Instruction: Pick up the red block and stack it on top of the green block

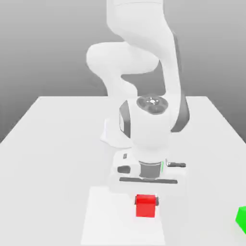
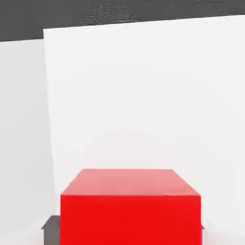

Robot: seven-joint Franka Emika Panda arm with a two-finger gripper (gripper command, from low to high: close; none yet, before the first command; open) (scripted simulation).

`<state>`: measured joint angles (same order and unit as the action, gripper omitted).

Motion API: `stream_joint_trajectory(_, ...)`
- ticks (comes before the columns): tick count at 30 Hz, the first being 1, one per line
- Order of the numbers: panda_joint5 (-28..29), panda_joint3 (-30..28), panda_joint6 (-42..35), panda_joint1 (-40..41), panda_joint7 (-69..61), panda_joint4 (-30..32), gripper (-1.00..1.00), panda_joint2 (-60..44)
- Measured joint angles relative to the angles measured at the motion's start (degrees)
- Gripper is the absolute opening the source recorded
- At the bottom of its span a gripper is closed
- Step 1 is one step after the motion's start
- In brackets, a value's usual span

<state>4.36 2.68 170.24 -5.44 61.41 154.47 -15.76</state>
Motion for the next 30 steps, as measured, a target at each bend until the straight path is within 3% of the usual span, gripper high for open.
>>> stream_joint_trajectory(7,-3.24,1.68,-10.01,0.76,-2.57,1.60,-1.00,11.61)
stream_joint_trajectory(20,4.03,15.33,-25.23,-10.40,-30.23,-23.49,-1.00,0.57)
stream_joint_trajectory(24,8.00,14.93,-22.09,-13.21,-31.31,-26.85,-1.00,-6.34)
stream_joint_trajectory(25,9.05,14.16,-20.50,-13.89,-30.70,-27.08,1.00,-8.22)
stream_joint_trajectory(30,9.05,14.16,-20.50,-13.89,-30.70,-27.08,1.00,-8.22)
